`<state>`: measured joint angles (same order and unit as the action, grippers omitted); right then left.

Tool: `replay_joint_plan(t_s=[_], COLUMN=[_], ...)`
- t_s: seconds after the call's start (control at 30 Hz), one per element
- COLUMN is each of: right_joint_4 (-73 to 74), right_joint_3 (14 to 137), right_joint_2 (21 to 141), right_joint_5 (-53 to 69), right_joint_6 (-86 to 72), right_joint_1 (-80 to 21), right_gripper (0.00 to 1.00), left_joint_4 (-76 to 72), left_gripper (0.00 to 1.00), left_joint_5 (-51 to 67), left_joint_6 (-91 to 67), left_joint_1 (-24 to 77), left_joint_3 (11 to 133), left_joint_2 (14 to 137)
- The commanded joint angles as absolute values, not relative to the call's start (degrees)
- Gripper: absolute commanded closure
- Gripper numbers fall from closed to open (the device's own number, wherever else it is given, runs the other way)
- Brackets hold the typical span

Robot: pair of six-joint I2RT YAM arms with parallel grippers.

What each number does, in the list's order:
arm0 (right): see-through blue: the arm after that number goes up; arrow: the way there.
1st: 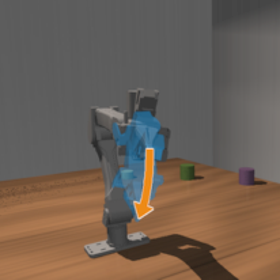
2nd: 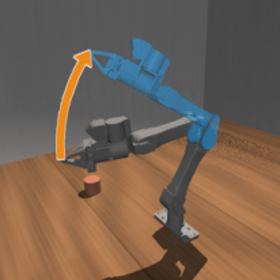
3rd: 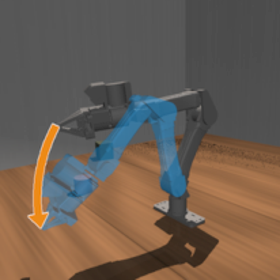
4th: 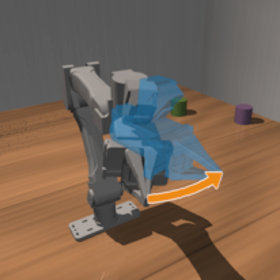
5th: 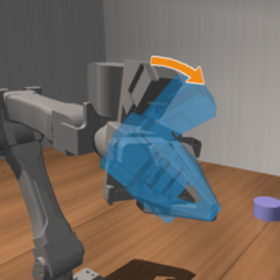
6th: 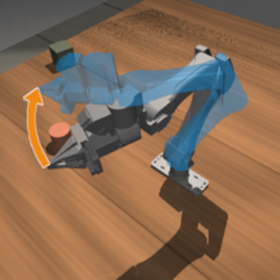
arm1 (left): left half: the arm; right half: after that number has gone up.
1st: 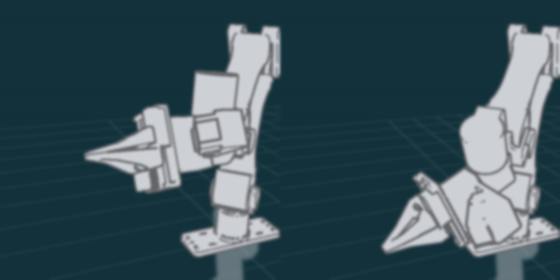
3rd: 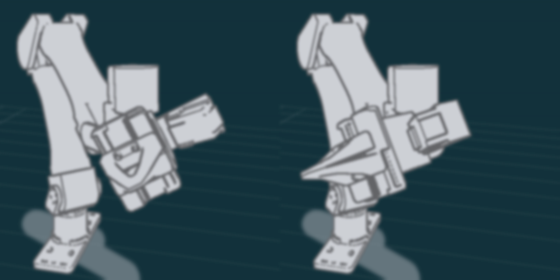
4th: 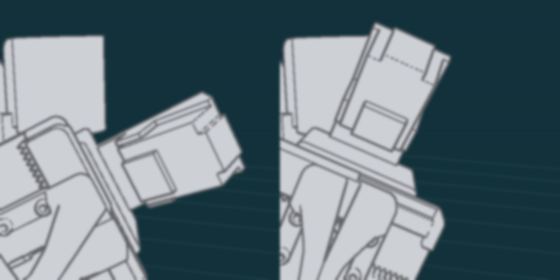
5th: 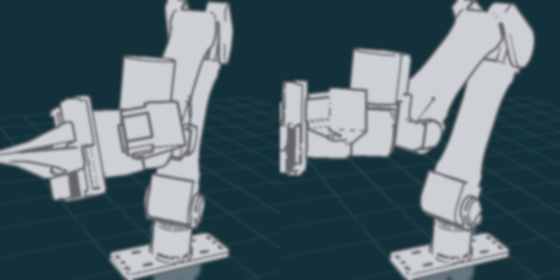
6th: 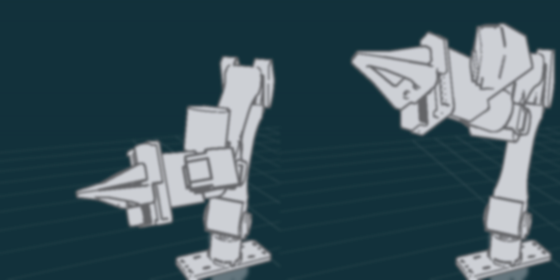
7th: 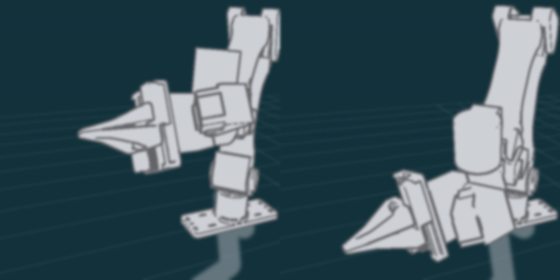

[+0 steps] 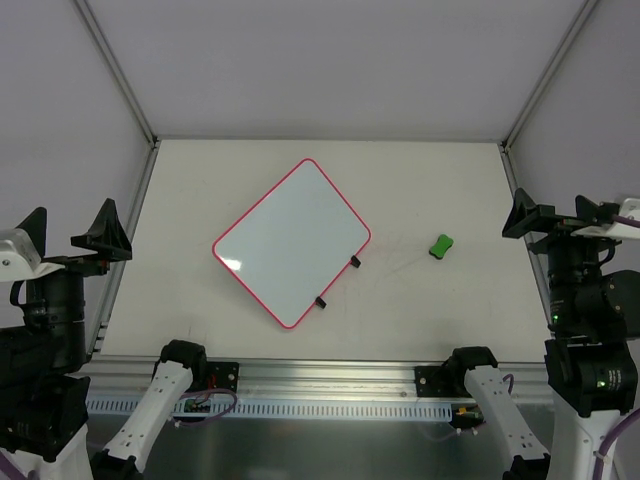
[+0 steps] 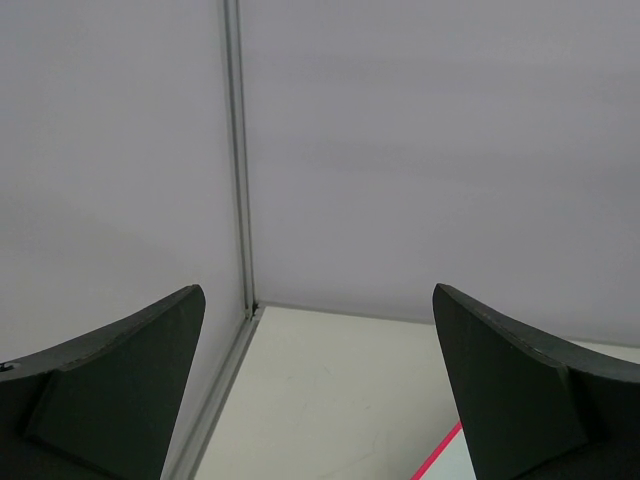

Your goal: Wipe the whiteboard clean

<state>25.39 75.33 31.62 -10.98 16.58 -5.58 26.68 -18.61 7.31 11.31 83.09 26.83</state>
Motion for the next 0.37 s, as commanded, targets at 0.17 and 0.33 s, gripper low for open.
replay_joint_plan(t_s=[0.17,0.33], right_joint_4=[23.73,23.2], right_joint_3=[76.55,76.81], right_joint_2=[32.87,32.96], right_joint_5=[-9.23,-9.57], right_joint_6=[16.52,17.05], right_joint_1=[-5.27,-5.27], right_gripper=[0.01,0.01], left_joint_4=[26.1,26.1], left_gripper=[0.01,0.01], left_joint_5=[-20.74,-20.74], left_joint_6=[8.96,8.79], left_joint_1=[11.78,11.78], left_joint_3=[81.74,81.21], left_joint_2=[26.54,26.63])
